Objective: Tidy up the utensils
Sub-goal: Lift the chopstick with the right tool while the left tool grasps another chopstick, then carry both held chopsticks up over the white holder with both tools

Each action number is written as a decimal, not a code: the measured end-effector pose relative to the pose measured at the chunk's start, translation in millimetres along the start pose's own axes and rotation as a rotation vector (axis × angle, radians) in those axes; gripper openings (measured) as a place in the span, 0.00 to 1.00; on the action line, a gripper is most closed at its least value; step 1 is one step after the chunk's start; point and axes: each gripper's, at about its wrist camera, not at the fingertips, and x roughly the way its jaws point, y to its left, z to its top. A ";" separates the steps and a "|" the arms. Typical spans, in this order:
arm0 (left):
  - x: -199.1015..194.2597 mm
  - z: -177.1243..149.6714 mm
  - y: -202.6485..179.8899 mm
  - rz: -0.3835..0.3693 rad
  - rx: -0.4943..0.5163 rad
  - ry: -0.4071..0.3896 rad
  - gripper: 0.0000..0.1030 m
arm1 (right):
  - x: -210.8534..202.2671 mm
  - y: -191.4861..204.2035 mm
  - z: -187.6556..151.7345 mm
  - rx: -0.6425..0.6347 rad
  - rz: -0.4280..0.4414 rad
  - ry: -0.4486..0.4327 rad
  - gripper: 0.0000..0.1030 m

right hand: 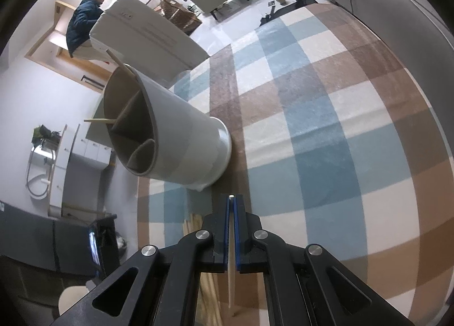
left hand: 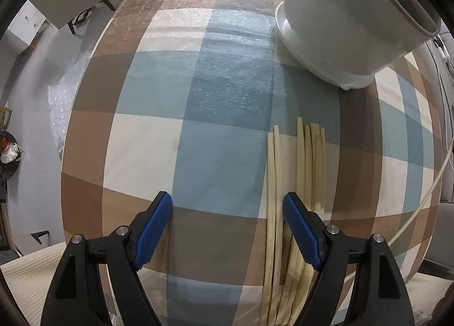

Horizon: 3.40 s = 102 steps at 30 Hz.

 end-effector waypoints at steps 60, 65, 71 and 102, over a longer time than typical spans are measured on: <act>-81.7 -3.1 -26.8 -0.165 -0.003 -0.313 0.00 | -14.4 56.0 -17.6 -0.249 -0.018 -0.072 0.02; -107.4 -22.4 -24.1 -0.193 0.025 -0.373 0.00 | -29.7 81.9 -37.4 -0.368 -0.050 -0.131 0.02; -112.4 -18.1 -14.5 -0.229 0.052 -0.370 0.00 | -45.4 97.8 -56.4 -0.410 -0.068 -0.190 0.02; -177.0 15.5 -19.8 -0.250 0.156 -0.368 0.00 | -82.7 127.3 -37.8 -0.390 -0.083 -0.274 0.01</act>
